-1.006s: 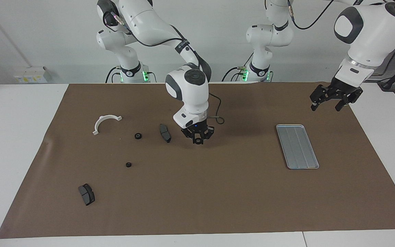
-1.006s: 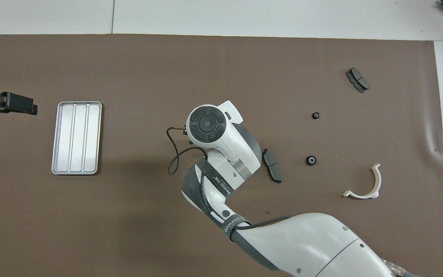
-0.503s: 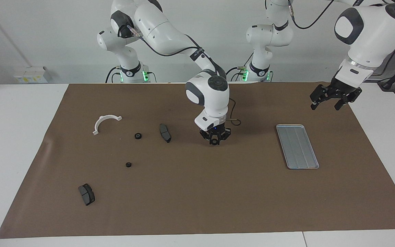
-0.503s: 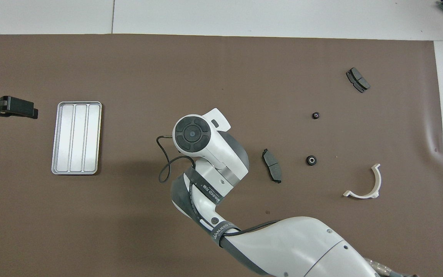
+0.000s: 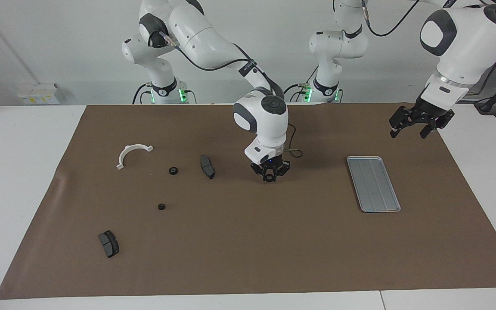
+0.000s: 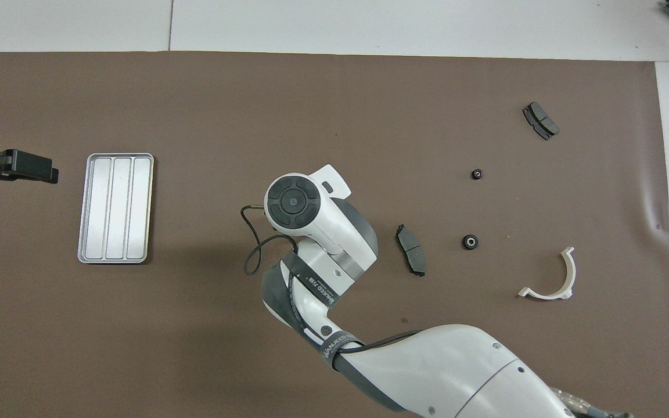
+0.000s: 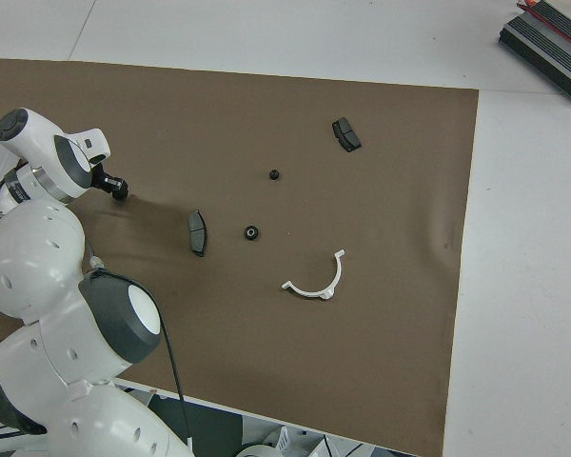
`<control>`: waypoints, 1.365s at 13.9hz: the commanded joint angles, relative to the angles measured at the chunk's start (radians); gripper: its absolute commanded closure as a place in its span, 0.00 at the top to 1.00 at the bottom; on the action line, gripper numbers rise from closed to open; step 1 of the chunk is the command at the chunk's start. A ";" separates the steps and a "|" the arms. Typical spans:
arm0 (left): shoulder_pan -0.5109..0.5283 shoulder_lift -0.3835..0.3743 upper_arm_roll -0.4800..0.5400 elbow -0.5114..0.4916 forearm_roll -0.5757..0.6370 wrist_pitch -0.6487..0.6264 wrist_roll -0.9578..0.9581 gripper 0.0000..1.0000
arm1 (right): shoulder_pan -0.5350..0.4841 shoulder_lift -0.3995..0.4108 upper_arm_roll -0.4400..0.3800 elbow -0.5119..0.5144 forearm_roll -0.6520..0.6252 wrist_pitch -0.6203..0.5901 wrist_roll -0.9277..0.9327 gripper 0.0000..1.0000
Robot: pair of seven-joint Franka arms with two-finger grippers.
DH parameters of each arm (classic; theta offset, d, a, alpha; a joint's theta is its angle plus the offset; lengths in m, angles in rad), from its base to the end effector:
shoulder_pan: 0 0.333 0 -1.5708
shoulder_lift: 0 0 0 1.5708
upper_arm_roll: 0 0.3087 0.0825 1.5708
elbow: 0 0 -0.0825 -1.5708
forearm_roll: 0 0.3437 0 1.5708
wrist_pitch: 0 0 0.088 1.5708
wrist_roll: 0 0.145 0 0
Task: Pick bearing gear from pile to tray
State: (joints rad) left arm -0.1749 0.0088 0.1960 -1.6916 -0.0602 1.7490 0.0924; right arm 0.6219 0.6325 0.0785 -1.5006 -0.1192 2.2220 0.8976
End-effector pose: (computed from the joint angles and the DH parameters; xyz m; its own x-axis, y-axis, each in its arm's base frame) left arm 0.5317 0.0032 0.5381 0.9967 -0.0606 0.0536 -0.0634 -0.9966 0.0532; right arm 0.5333 0.4293 0.2842 0.9842 -0.1470 0.0987 -0.1441 -0.9889 -0.0362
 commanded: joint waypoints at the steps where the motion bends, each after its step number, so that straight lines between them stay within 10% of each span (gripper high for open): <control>1: 0.003 -0.030 -0.004 -0.033 0.000 -0.003 0.001 1.00 | -0.016 -0.028 -0.003 -0.012 -0.023 -0.015 0.027 0.88; 8: -0.174 0.054 -0.013 0.006 0.028 0.013 -0.230 1.00 | -0.234 -0.339 -0.002 -0.375 -0.008 0.004 -0.195 0.94; 19: -0.541 0.213 -0.015 -0.152 0.028 0.368 -0.766 1.00 | -0.438 -0.499 0.001 -0.716 0.009 0.162 -0.521 0.93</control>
State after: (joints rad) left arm -0.6489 0.1812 0.1633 -1.8007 -0.0504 2.0363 -0.6063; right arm 0.2175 0.1850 0.0635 -2.1339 -0.1251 2.3391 0.4355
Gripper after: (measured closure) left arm 0.000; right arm 0.066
